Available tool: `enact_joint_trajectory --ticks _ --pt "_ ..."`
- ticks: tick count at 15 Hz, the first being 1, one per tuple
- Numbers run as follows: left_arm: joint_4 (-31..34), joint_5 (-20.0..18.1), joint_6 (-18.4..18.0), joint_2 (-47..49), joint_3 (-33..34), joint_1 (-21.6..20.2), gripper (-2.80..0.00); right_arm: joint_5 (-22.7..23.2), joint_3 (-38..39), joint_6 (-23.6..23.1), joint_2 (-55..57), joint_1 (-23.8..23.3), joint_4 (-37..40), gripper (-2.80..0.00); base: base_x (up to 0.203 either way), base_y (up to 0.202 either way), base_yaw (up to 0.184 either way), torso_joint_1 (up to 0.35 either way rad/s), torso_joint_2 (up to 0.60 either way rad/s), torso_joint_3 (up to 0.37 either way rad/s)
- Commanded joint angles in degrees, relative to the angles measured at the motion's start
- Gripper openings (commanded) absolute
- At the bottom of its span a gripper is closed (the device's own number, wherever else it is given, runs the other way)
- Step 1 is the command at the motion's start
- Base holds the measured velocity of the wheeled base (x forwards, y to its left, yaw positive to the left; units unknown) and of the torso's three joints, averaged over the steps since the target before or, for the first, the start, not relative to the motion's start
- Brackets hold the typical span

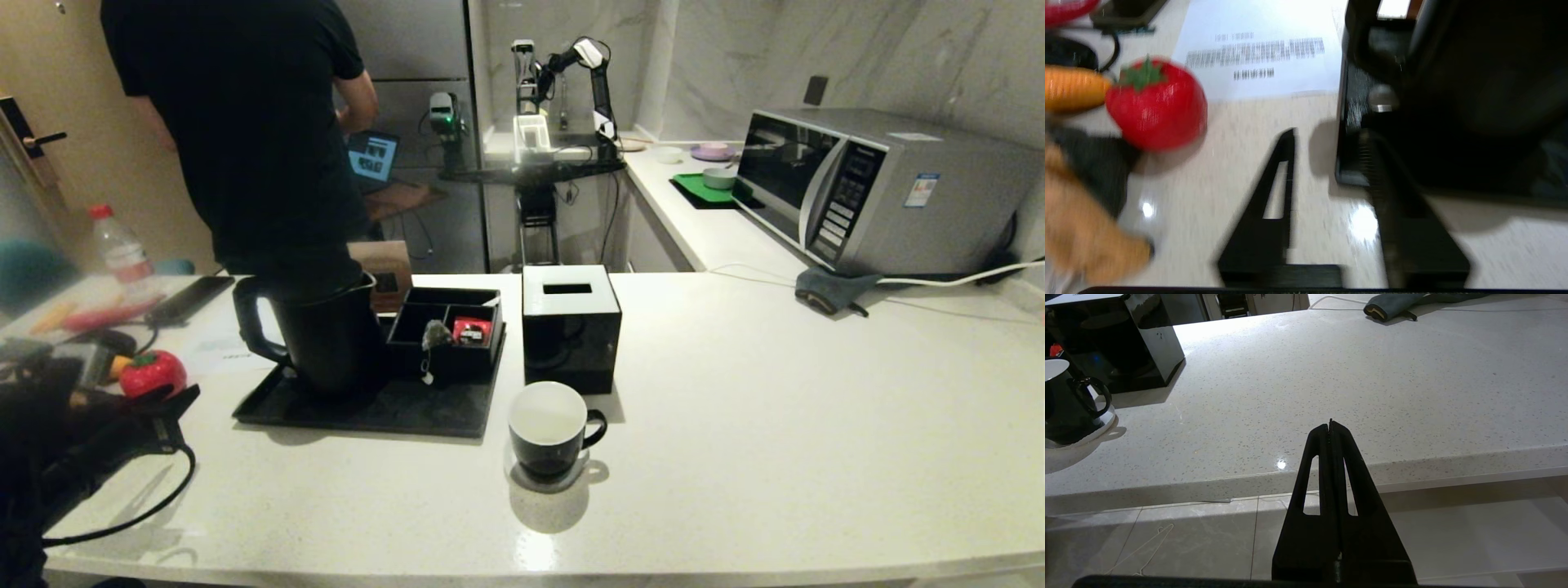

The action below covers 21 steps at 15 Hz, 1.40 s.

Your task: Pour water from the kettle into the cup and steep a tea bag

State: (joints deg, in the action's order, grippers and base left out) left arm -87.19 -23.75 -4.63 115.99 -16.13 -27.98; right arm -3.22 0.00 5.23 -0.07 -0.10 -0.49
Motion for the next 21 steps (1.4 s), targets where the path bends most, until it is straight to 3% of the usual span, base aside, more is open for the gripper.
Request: enact_joint_trajectory --ticks 1,14,21 --pt "-2.8 -0.2 0.0 2.7 -3.7 0.8 0.0 0.0 0.0 0.0 0.1 0.0 0.0 -2.8 0.0 0.0 0.0 0.0 0.0 0.0" --pt "-2.8 -0.1 0.6 11.0 -17.9 4.3 0.0 0.0 0.0 0.0 0.1 0.0 0.0 -2.8 0.0 0.0 0.0 0.0 0.0 0.0" --pt "-2.8 0.0 0.7 13.2 -21.1 5.7 0.0 0.0 0.0 0.0 0.1 0.0 0.0 -2.8 0.0 0.0 0.0 0.005 0.0 0.0"
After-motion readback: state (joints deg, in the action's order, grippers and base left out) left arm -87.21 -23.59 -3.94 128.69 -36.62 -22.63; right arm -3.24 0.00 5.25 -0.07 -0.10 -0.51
